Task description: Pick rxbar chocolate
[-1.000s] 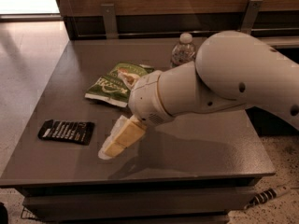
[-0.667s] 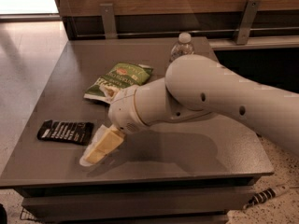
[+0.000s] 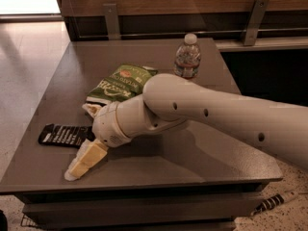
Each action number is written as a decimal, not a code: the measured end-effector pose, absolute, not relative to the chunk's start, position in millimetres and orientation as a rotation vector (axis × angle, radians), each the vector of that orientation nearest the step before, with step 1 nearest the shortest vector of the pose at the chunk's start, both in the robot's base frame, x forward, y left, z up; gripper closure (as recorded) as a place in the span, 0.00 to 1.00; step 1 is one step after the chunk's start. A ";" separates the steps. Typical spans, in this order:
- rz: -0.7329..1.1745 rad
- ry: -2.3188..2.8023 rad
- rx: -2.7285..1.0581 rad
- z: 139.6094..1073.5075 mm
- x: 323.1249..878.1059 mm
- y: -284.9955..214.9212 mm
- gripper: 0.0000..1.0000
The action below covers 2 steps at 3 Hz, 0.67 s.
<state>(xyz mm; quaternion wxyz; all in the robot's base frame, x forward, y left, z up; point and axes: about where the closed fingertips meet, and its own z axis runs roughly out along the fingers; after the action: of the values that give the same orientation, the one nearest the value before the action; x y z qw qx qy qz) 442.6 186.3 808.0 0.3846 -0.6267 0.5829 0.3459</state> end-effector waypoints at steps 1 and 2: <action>0.915 1.481 -1.584 798.9 443.5 194.5 0.24; 0.915 1.481 -1.584 803.0 443.5 194.5 0.47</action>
Offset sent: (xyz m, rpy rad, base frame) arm 0.0009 0.0082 -0.0112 0.0195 0.0198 0.0069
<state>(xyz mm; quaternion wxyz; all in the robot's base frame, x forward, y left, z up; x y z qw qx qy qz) 443.5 194.5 803.0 0.3837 -0.6215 0.5810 0.3591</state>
